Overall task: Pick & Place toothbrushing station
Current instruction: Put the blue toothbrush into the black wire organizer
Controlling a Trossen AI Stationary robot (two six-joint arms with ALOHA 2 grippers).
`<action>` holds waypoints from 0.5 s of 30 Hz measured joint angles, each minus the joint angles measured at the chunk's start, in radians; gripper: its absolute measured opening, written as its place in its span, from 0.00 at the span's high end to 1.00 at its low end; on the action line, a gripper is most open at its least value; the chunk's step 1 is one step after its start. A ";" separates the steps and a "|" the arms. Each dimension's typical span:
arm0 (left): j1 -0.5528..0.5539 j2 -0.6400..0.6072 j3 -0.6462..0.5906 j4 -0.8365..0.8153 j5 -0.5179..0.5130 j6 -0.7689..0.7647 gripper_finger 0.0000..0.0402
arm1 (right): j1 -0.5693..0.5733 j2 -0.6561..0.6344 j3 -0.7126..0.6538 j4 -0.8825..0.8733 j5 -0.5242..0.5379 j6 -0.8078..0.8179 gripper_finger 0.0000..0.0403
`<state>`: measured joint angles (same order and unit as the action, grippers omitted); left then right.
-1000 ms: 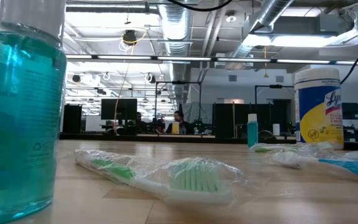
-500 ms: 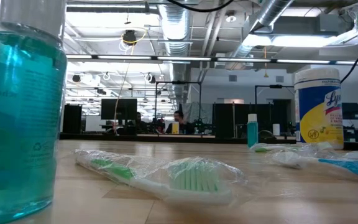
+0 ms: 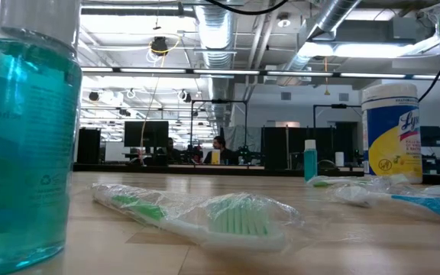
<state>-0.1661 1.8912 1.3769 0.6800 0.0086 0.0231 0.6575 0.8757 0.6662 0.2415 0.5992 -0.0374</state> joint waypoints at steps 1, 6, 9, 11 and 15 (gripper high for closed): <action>0.000 0.000 0.000 0.000 0.000 0.000 1.00 | 0.003 0.000 0.000 0.000 0.000 0.000 0.96; 0.002 0.000 0.000 -0.001 0.000 0.000 1.00 | 0.003 0.000 0.000 -0.001 0.000 -0.015 0.99; 0.002 0.000 0.000 -0.001 0.000 0.000 0.99 | 0.001 0.000 0.000 -0.001 0.001 -0.015 0.99; 0.002 -0.001 0.000 -0.002 0.000 0.000 0.97 | 0.001 0.000 0.000 -0.001 0.002 -0.015 0.99; 0.002 -0.001 0.000 -0.002 0.002 -0.001 0.93 | 0.001 -0.001 0.000 -0.001 0.002 -0.016 1.00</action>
<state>-0.1646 1.8902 1.3769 0.6777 0.0101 0.0223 0.6590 0.8749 0.6662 0.2401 0.6014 -0.0532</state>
